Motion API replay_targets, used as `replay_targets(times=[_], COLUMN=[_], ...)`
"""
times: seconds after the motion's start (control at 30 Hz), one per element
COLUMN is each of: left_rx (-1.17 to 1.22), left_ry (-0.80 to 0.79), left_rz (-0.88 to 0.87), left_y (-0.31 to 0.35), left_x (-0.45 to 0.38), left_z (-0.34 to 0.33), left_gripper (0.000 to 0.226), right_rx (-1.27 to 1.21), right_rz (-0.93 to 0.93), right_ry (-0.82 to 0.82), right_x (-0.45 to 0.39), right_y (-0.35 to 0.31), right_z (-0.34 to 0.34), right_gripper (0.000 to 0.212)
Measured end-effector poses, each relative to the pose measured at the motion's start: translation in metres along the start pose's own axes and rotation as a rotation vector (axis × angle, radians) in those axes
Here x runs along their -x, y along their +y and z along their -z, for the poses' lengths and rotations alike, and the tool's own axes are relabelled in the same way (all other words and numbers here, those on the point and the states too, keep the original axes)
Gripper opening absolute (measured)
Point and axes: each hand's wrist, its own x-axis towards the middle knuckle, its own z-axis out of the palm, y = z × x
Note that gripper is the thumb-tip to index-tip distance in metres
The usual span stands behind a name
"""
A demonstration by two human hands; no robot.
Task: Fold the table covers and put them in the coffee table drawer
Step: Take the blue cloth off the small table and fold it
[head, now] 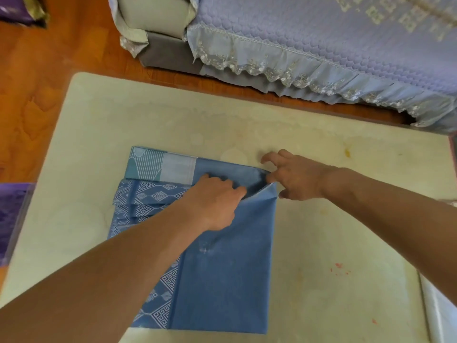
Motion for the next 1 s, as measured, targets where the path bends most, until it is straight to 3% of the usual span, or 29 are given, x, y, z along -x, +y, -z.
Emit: replay_targets(times=[0.1, 0.2, 0.3, 0.37, 0.47, 0.53, 0.6, 0.67, 0.77, 1.0], left_rx=[0.045, 0.115, -0.02, -0.102, -0.139, -0.105, -0.07, -0.081, -0.082, -0.055], left_ry=[-0.099, -0.222, -0.1, 0.074, 0.258, 0.234, 0.167, 0.158, 0.187, 0.217], left_rz=[0.019, 0.147, 0.286, 0.329, 0.273, 0.27, 0.32, 0.352, 0.362, 0.429], left_y=[-0.005, -0.034, -0.058, -0.058, -0.046, -0.041, -0.041, -0.045, -0.047, -0.047], left_x=[-0.003, -0.021, -0.024, -0.009, 0.024, 0.037, 0.042, 0.043, 0.04, 0.039], left_z=[0.016, 0.032, 0.035, 0.017, -0.022, -0.046, -0.065, -0.079, -0.088, -0.089], left_gripper=[0.021, 0.032, 0.031, 0.046, 0.065, 0.06, 0.065, 0.068, 0.068, 0.072], right_rx=[-0.1, -0.412, -0.528, -0.61, -0.864, -0.744, -0.506, -0.366, -0.375, -0.378], right_rz=[-0.084, -0.216, -0.348, -0.442, -0.646, -0.688, -0.61, -0.491, -0.573, -0.701], right_ry=[-0.023, -0.014, 0.099, 0.22, 0.394, 0.619, 0.86, 0.802, 0.6, 0.561], right_x=[-0.001, -0.001, -0.007, -0.013, -0.018, -0.019, -0.025, -0.035, -0.043, -0.044], right_y=[0.008, 0.008, -0.002, -0.012, -0.031, -0.052, -0.077, -0.097, -0.085, -0.05], right_z=[-0.002, -0.01, -0.024, -0.04, -0.057, -0.063, -0.07, -0.082, -0.107, -0.115], right_gripper=[0.042, 0.04, 0.043, 0.044, 0.074, 0.07, 0.057, 0.057, 0.078, 0.075])
